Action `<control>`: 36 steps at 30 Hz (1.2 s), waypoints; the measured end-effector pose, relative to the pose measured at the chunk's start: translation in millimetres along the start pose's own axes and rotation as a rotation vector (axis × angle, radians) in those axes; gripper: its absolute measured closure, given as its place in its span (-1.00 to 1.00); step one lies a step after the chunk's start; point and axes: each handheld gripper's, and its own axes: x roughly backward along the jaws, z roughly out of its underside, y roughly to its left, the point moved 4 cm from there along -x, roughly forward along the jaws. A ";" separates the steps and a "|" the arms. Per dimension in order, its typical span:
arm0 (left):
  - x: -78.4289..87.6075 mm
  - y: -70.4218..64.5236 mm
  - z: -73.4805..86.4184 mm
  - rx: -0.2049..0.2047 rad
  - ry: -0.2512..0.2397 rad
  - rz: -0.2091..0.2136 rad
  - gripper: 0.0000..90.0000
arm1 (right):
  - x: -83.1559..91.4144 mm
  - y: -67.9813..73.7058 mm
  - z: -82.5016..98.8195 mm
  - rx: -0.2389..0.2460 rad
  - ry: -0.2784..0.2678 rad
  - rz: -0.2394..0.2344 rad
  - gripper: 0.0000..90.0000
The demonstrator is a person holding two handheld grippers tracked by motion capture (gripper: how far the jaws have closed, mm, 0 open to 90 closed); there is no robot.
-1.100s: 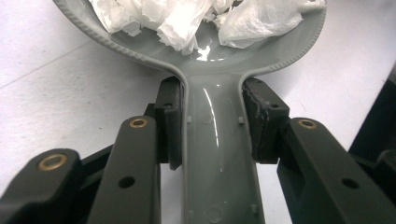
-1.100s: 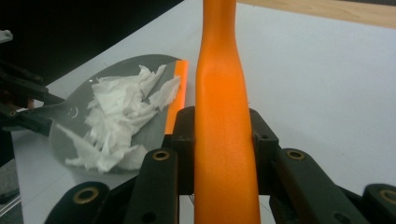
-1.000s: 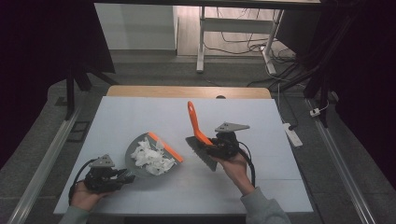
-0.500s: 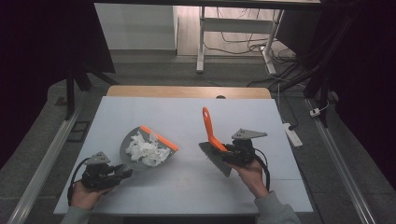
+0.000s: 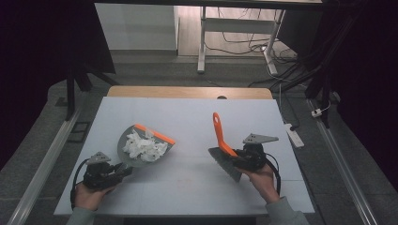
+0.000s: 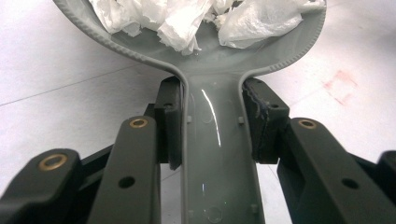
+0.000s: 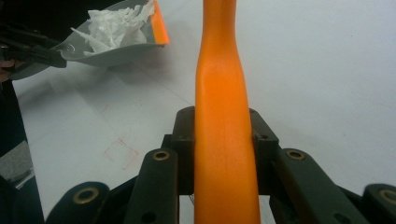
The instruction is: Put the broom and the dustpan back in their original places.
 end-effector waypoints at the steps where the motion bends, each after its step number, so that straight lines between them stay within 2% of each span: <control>1: -0.6 0.3 -0.1 0.008 -0.002 -0.008 0.37 | 1.1 -0.3 0.4 -0.001 0.002 0.000 0.56; 15: -22.2 -1.9 -5.8 0.137 -0.025 -0.131 0.37 | 11.7 -9.8 10.4 -0.018 0.034 -0.006 0.56; 21: -38.3 -2.2 -7.3 0.161 -0.003 -0.183 0.37 | 10.3 -11.5 14.7 -0.021 0.062 -0.013 0.56; 25: -45.0 -2.1 -9.8 0.188 -0.011 -0.211 0.37 | 8.2 -11.2 16.4 -0.024 0.077 -0.019 0.56; 30: -51.8 -3.0 -11.4 0.218 -0.018 -0.236 0.37 | 2.3 -11.6 21.3 -0.032 0.123 -0.032 0.56; 34: -54.9 -2.7 -11.1 0.236 -0.016 -0.260 0.37 | -4.6 -16.8 26.9 -0.051 0.172 -0.019 0.56; 36: -55.9 -2.4 -11.0 0.245 -0.018 -0.274 0.36 | -6.9 -20.7 28.9 -0.054 0.192 0.007 0.56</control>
